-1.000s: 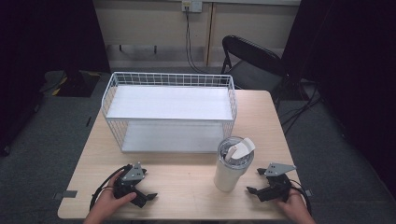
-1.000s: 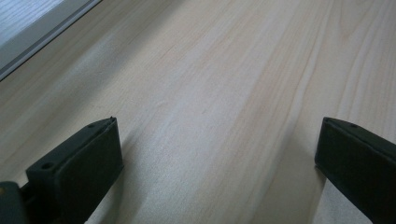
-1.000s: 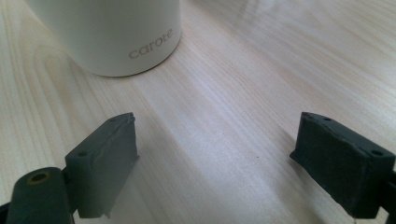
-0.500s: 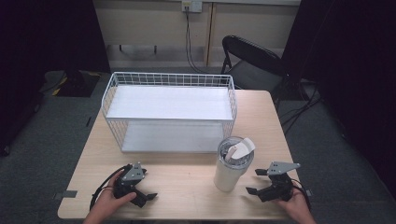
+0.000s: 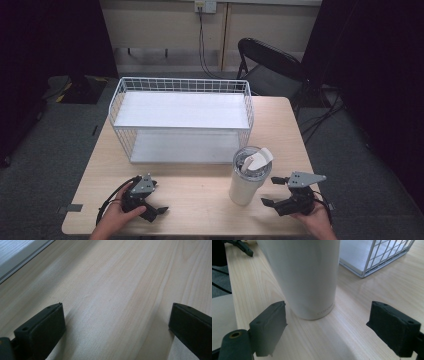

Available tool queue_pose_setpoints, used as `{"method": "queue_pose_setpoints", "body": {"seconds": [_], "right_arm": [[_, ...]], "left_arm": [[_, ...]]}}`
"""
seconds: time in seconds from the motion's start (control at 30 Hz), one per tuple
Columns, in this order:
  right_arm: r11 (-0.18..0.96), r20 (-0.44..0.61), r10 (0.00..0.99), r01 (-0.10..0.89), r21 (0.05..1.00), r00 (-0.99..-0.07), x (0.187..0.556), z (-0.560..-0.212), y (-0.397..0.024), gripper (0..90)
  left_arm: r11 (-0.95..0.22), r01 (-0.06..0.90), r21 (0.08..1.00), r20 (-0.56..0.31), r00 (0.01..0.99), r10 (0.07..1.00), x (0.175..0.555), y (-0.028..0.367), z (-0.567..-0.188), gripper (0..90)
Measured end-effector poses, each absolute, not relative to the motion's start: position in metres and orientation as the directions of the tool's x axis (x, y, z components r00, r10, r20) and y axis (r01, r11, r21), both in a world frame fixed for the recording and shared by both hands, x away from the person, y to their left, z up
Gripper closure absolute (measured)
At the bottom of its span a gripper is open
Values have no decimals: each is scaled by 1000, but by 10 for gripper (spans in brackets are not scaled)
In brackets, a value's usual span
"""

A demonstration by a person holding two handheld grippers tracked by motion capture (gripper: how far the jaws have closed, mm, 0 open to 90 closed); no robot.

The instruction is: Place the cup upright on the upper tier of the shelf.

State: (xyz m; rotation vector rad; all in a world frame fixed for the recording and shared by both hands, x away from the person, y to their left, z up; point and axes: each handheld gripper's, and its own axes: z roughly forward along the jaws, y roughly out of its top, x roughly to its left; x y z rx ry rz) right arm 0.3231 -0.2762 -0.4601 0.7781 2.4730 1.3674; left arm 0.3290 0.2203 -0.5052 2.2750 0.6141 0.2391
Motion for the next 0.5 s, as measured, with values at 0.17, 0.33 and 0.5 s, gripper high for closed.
{"method": "queue_pose_setpoints", "body": {"seconds": [0.17, 0.33, 0.5], "right_arm": [[412, 62, 542, 329, 850, -838, 321, -455, -275, 141], [385, 78, 523, 317, 867, -849, 322, -450, -270, 141], [372, 80, 510, 303, 877, -856, 321, -448, -266, 141]], "left_arm": [[-603, 356, 714, -13, 868, 497, 329, 220, -505, 0], [-604, 354, 714, -12, 869, 495, 329, 220, -505, 0], [-604, 354, 714, -11, 869, 496, 329, 220, -505, 0]]}}
